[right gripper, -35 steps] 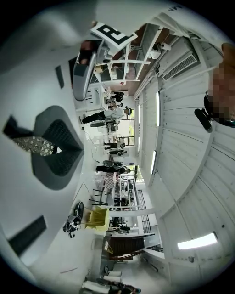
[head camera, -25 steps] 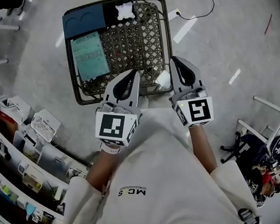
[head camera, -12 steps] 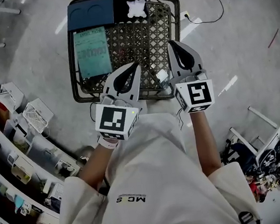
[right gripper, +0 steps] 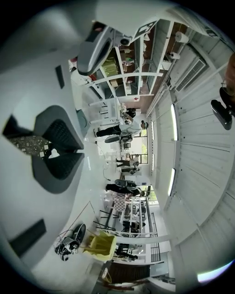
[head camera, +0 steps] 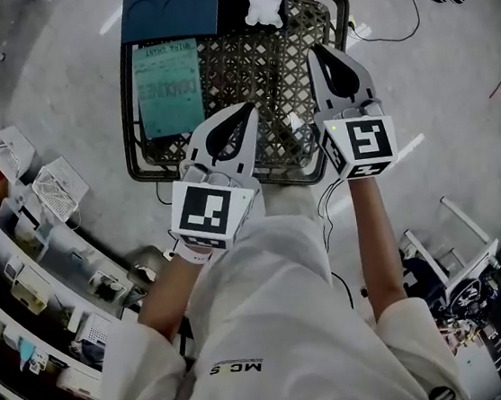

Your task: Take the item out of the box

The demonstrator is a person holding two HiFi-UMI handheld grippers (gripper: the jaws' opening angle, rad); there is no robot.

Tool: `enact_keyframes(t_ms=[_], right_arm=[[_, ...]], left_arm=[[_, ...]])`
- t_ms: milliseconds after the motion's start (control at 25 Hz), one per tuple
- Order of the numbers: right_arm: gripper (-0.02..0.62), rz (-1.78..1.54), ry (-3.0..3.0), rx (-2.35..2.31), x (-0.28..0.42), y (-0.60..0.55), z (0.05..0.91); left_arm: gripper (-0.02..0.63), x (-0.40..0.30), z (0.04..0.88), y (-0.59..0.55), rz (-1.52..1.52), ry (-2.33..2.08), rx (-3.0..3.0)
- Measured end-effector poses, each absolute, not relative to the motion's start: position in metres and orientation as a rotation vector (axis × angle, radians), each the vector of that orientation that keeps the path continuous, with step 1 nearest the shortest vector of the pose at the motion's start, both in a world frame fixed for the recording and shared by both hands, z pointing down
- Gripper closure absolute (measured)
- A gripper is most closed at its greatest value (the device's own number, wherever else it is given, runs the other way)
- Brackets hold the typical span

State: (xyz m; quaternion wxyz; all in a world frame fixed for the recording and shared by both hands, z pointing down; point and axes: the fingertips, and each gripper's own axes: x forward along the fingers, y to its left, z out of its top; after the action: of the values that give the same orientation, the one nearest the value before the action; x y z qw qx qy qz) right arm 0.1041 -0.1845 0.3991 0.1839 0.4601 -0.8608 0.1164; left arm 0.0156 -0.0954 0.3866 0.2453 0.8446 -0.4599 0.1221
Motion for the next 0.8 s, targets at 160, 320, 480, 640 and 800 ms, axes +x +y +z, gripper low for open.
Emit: enact_keyframes(t_ms=[160,320,480,640,800], right_arm=[[0.549,0.360,-2.423,1.230,0.092,-0.207,0.427],[0.503,0.386,-2.417,1.185,0.082,-0.227,0.454],[0.503,0.362,-2.409,1.155,0.072,-0.249,0.480],[0.503,0.373,-2.391,1.110,0.066,-0.261,0.511],[0.503,0.368,-2.359,1.059,0.059,-0.274,0.539]], left_arm=[[0.581,0.015,0.404,-0.112,0.346,-1.261,2.295],[0.581,0.013,0.418,-0.127,0.335,-1.281,2.265],[0.581,0.008,0.438,-0.141,0.352,-1.298,2.266],[0.581,0.009,0.456,-0.149,0.372,-1.305,2.248],[0.581,0.008,0.471,-0.157,0.388,-1.297,2.235]])
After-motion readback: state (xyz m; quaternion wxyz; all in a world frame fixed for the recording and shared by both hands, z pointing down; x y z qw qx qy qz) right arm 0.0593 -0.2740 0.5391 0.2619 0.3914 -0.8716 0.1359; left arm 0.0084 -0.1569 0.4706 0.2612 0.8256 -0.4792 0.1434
